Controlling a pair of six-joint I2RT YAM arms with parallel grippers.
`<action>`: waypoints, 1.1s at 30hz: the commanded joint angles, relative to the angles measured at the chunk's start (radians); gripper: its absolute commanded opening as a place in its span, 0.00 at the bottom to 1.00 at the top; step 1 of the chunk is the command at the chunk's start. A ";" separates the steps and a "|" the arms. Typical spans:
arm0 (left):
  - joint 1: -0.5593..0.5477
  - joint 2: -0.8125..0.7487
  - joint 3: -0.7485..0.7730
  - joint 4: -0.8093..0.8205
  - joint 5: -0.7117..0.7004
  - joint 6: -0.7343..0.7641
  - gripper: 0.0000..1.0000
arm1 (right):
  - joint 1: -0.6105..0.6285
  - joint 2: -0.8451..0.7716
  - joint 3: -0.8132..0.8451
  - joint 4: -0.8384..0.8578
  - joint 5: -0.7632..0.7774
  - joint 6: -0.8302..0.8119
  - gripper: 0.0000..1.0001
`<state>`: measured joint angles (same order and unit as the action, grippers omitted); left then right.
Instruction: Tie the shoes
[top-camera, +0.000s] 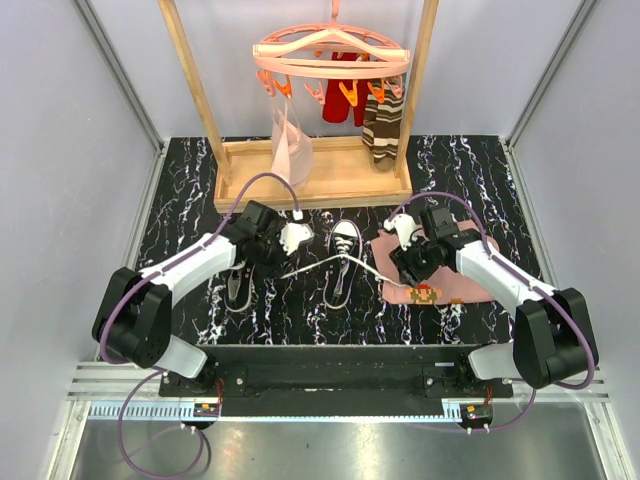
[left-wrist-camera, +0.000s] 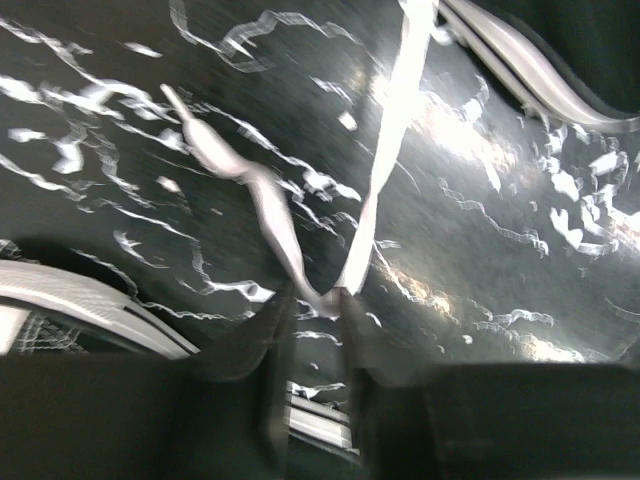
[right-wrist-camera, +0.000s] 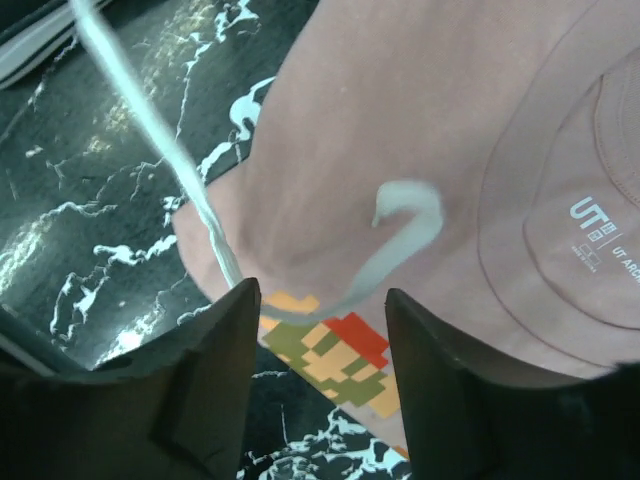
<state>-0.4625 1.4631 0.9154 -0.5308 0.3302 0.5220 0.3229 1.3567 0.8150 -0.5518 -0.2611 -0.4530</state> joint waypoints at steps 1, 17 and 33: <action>0.030 -0.010 0.034 -0.084 0.029 0.058 0.38 | -0.013 -0.057 0.070 -0.126 -0.041 -0.056 0.72; 0.050 0.124 0.137 -0.014 0.208 0.248 0.54 | -0.174 0.137 0.210 -0.197 -0.102 -0.245 0.71; -0.030 0.272 0.178 -0.063 0.135 0.608 0.54 | -0.211 0.332 0.277 -0.171 -0.073 -0.306 0.55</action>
<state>-0.4820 1.7275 1.0531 -0.6006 0.4808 1.0313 0.1207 1.6638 1.0569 -0.7364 -0.3336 -0.7593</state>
